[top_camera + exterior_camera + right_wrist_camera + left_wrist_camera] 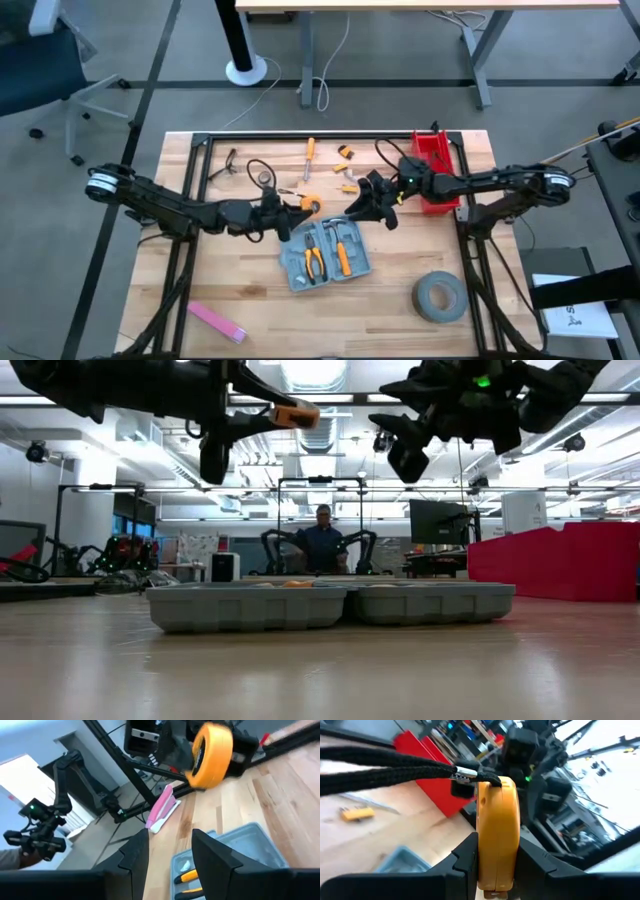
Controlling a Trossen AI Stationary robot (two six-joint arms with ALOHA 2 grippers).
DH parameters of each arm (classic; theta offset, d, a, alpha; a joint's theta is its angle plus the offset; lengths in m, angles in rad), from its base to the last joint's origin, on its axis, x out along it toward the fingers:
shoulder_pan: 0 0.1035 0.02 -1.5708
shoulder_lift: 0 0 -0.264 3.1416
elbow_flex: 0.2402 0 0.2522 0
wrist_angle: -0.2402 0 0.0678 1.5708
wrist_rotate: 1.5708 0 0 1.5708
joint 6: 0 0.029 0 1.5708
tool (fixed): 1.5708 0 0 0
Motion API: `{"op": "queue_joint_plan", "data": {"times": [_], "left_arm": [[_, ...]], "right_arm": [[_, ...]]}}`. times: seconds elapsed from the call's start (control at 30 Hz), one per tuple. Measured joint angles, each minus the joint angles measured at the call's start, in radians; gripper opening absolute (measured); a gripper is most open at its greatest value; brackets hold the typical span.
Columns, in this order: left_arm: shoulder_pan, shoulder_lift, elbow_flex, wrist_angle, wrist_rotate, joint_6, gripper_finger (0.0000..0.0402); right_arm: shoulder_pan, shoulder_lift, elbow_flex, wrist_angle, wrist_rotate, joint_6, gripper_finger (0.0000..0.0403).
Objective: Prefit tool cases
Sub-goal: Put the yellow measuring tape into the gray pre-fit tool case
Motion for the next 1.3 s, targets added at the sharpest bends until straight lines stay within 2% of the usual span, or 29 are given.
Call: {"op": "queue_joint_plan", "data": {"times": [0.3,0.47,0.7,0.8,0.93,1.03,1.3], "left_arm": [[0.0,0.0,0.0,0.005,0.041,-0.085,0.0088],[0.0,0.046,0.022,0.005,0.042,-0.113,0.0088],[0.006,0.182,0.166,0.004,0.072,-0.026,0.0088],[0.01,0.212,0.215,-0.027,0.028,-0.024,0.0088],[0.007,0.235,0.236,-0.067,-0.011,-0.054,0.0088],[0.003,0.242,0.253,-0.068,-0.014,-0.051,0.0088],[0.001,0.259,0.291,-0.056,-0.008,0.039,0.0088]], "right_arm": [[0.03,-0.003,0.0,-0.022,-0.005,-0.099,0.0131],[0.039,0.004,0.007,-0.032,0.004,-0.112,0.0122],[0.038,0.01,0.019,-0.064,0.005,-0.085,0.0114],[0.035,0.0,0.021,-0.064,0.005,-0.059,0.0116],[0.035,-0.03,0.021,-0.086,0.007,-0.05,0.0123],[0.036,-0.033,0.021,-0.136,0.056,-0.051,0.0127],[0.04,-0.037,0.019,-0.101,0.067,-0.02,0.0134]]}}
